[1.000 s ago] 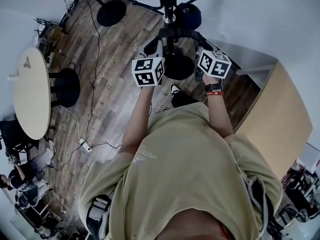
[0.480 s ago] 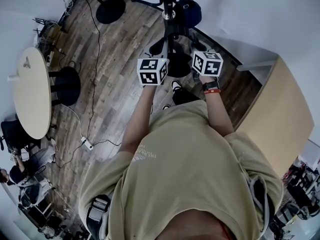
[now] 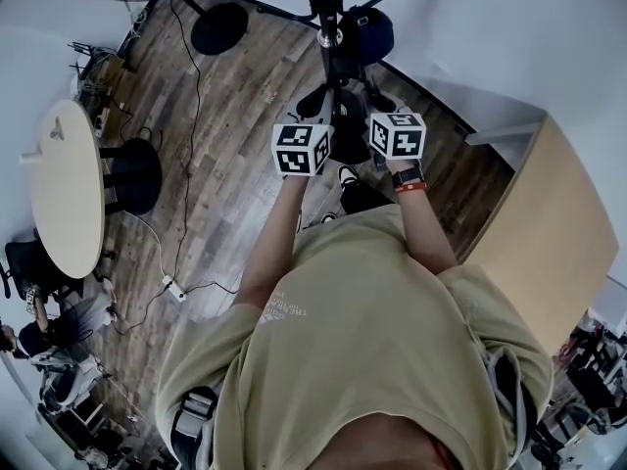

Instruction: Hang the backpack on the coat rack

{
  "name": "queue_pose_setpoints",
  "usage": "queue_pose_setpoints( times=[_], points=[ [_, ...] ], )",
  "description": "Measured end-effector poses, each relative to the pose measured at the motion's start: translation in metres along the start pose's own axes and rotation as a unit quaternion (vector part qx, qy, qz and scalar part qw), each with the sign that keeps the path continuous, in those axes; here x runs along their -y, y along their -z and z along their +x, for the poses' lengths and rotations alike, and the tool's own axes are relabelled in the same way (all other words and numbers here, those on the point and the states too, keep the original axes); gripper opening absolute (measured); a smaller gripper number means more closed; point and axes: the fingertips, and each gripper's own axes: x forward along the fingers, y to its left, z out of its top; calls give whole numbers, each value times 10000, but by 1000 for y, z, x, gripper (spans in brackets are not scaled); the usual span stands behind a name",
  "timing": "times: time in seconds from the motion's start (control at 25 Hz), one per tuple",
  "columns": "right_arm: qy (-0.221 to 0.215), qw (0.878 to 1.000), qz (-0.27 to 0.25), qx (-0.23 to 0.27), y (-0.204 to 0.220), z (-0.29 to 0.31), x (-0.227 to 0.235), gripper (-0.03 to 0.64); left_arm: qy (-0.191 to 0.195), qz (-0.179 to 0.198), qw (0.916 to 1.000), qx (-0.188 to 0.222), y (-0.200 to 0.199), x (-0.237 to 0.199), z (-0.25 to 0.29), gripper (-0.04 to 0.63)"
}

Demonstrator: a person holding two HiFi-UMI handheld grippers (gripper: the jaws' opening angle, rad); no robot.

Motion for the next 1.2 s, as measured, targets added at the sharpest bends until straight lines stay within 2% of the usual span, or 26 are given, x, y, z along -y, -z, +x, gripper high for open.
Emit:
queue_pose_setpoints(
  times=[0.36,0.6,0.92,1.2],
  points=[
    [-268,9995,-68,-125,4,-2,-11,18,57,-56,10000,-24,-2,6,-1,28],
    [-461,9985,-70,-273,14,-1,-20,57,64,-162,9996,212,-5,7,-8,28],
    [-505,9980,-55,-383,23,-5,-29,78,-31,-83,9997,235,-5,5,-23,28],
    [-348,9994,38,78,7,-36,-30,64,-39,-8,9992,405,-11,11,-45,28]
  ],
)
